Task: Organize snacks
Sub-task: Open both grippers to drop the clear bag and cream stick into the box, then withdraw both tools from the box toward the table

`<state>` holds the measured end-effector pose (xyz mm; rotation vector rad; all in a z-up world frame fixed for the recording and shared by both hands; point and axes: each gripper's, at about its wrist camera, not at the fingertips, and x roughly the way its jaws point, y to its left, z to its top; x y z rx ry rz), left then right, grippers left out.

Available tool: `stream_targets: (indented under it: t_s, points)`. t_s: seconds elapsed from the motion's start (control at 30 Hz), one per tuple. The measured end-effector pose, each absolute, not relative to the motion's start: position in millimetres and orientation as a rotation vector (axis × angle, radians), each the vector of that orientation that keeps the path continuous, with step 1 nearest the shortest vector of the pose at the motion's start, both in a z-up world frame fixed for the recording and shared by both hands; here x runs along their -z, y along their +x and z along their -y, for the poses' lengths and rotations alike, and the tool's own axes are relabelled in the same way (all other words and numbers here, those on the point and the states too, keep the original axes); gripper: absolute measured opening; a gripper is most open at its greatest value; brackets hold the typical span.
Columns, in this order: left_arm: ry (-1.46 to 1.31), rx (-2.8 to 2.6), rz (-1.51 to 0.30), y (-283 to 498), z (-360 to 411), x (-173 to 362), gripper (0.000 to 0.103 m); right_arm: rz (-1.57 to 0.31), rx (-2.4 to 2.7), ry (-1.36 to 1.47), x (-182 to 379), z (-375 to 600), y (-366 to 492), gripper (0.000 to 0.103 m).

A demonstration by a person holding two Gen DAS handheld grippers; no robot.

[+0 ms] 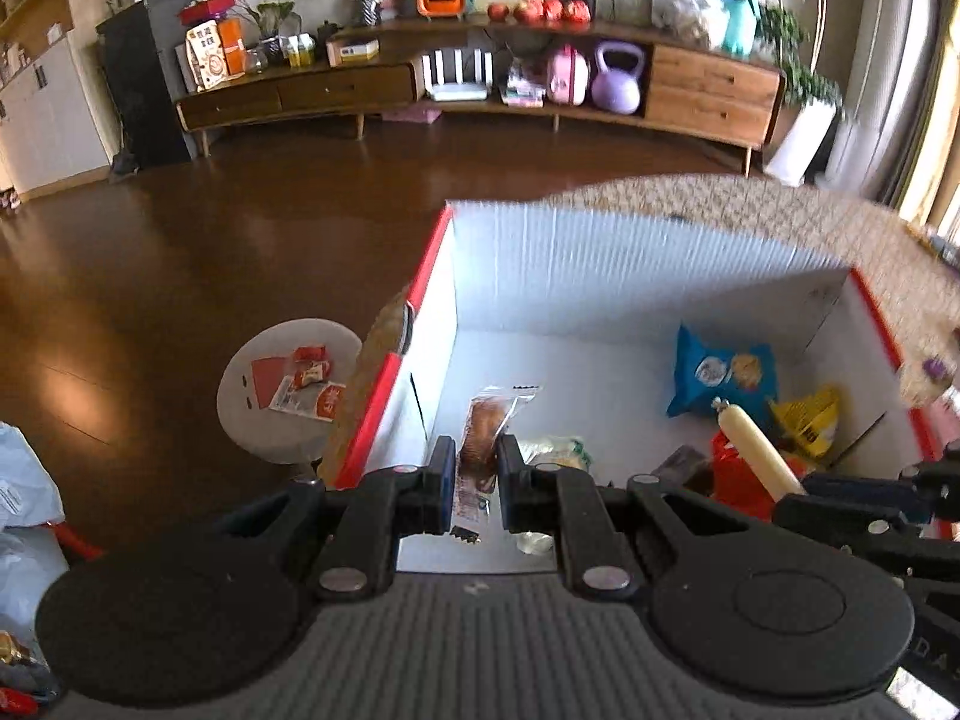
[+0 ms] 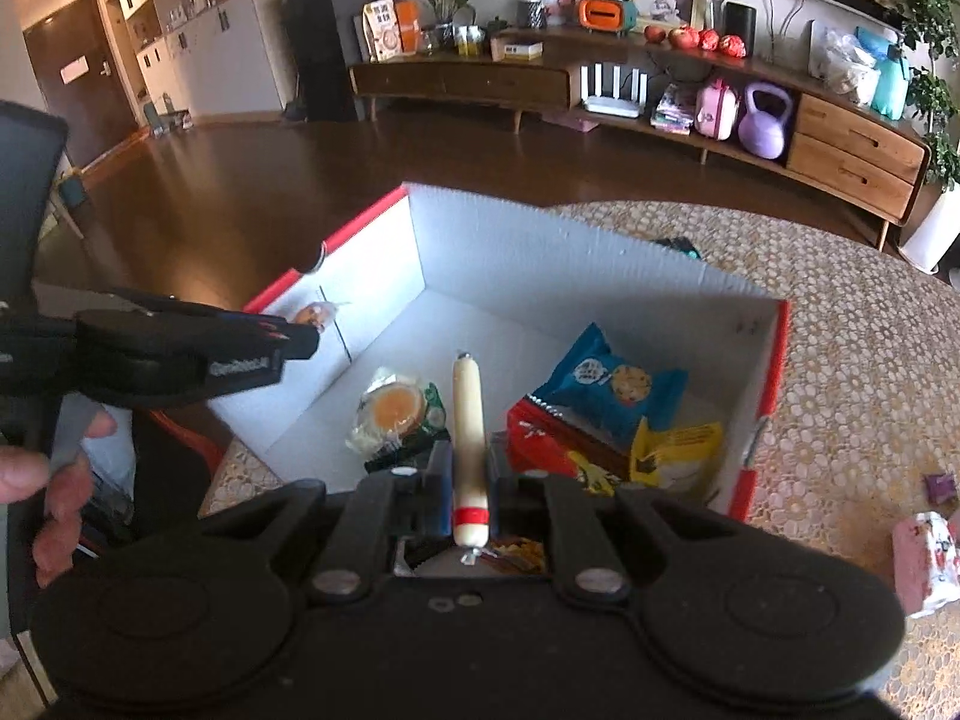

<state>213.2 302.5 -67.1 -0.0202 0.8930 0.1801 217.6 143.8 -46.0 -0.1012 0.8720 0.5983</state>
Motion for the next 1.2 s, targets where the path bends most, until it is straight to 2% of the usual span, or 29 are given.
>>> stream_targets:
  t_s: [0.43,0.63,0.87,1.0,1.07,1.1,1.13,1.17,1.2]
  points:
    - [0.016,-0.158,-1.011,231.4,-294.3,105.7,0.014,-0.922,-0.61,-0.134,66.3,-157.6,224.4,0.01]
    - [0.014,-0.163,-1.041,235.5,-291.4,108.2,0.014,-0.93,-0.604,-0.131,67.6,-156.6,223.3,0.018]
    - [-0.029,-0.159,-1.034,231.9,-292.7,102.0,0.018,-0.93,-0.61,-0.124,64.3,-151.3,221.4,0.021]
    - [-0.041,-0.149,-1.007,224.1,-290.8,93.5,0.033,-0.919,-0.607,-0.117,58.4,-146.1,218.5,0.026]
    - [-0.049,-0.132,-0.989,219.6,-288.2,88.1,0.05,-0.912,-0.606,-0.114,54.7,-142.3,216.2,0.029]
    - [-0.05,-0.125,-0.976,216.8,-286.6,84.8,0.055,-0.908,-0.607,-0.111,52.9,-140.7,214.9,0.031]
    - [-0.047,-0.125,-0.963,213.8,-284.5,81.6,0.067,-0.904,-0.608,-0.109,51.1,-138.5,213.4,0.032]
    - [-0.042,-0.132,-0.952,210.6,-282.2,78.3,0.075,-0.901,-0.61,-0.107,49.2,-136.8,211.9,0.033]
    - [-0.036,-0.134,-0.944,207.5,-280.1,75.5,0.075,-0.896,-0.612,-0.104,46.7,-134.4,209.9,0.035]
